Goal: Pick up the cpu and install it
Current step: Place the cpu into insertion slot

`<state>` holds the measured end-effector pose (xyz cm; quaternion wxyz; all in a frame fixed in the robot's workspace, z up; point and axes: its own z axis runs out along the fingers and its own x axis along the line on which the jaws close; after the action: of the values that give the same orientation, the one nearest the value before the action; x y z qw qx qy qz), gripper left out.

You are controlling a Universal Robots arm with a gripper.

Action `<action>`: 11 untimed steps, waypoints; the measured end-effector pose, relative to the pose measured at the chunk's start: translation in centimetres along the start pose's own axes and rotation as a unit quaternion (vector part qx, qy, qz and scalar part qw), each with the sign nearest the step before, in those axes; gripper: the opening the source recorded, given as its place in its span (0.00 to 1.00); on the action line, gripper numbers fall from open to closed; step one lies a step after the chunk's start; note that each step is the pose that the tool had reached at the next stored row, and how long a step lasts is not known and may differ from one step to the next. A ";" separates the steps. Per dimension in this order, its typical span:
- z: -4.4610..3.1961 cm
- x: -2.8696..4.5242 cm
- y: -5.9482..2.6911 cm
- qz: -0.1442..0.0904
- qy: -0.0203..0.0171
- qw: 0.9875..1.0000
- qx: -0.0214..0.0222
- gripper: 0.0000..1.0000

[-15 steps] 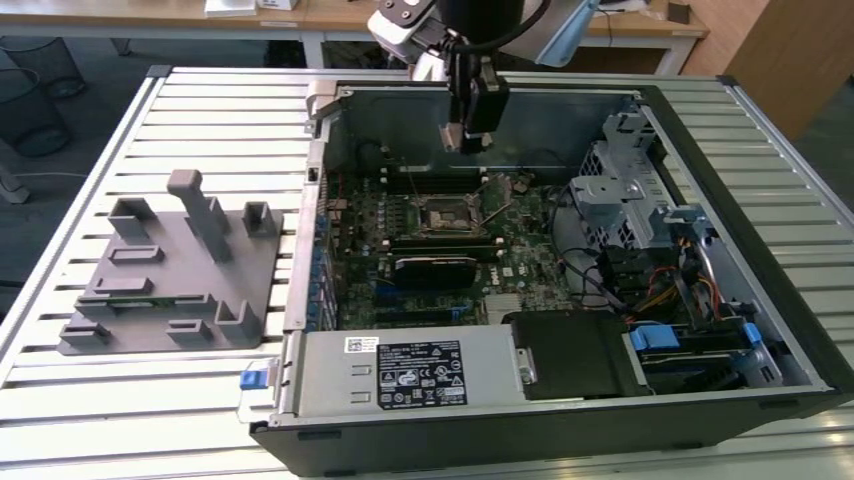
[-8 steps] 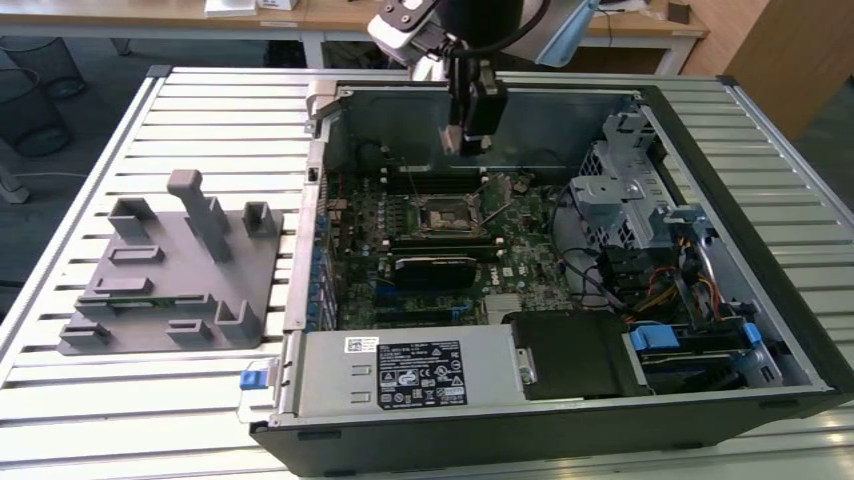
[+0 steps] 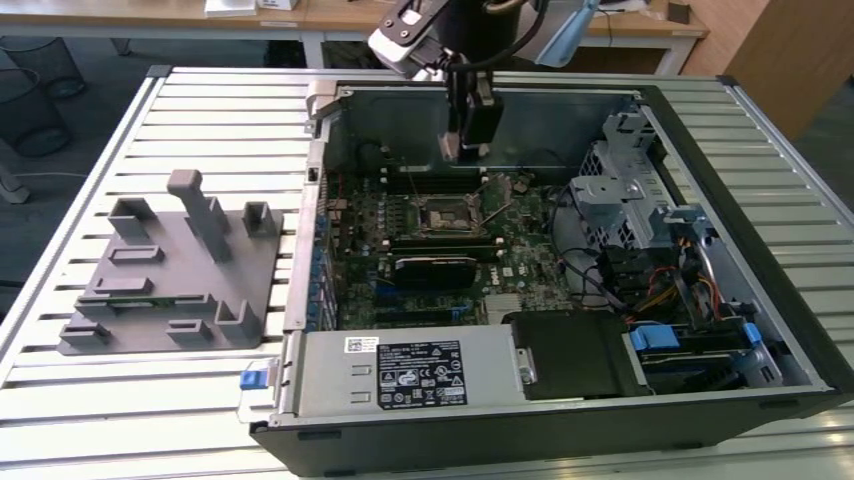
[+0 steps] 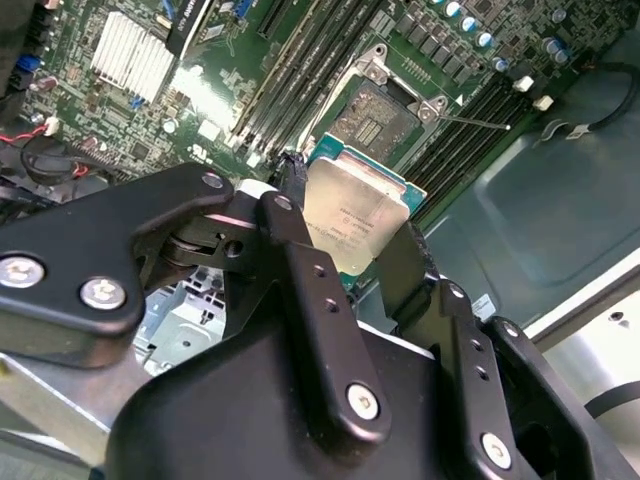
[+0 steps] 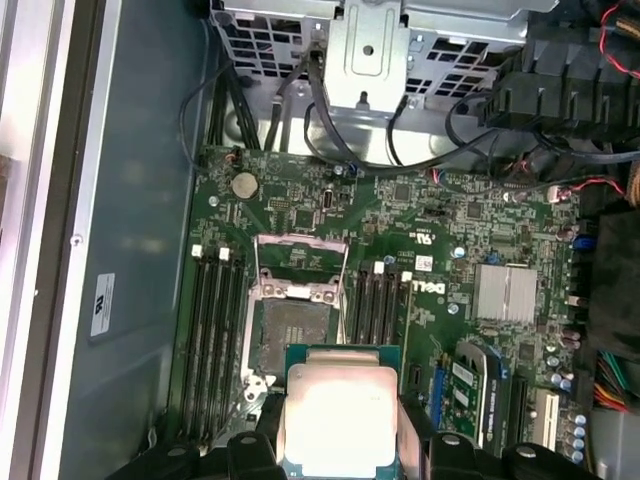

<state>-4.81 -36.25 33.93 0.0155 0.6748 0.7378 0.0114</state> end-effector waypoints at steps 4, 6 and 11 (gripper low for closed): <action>0.30 0.05 -0.01 0.000 0.000 1.000 0.000 0.53; 0.42 0.06 -0.01 0.001 0.000 1.000 0.000 0.53; 0.77 0.15 -0.02 0.002 0.000 1.000 0.000 0.53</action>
<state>-4.82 -36.10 33.16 0.0155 0.6761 0.7366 0.0112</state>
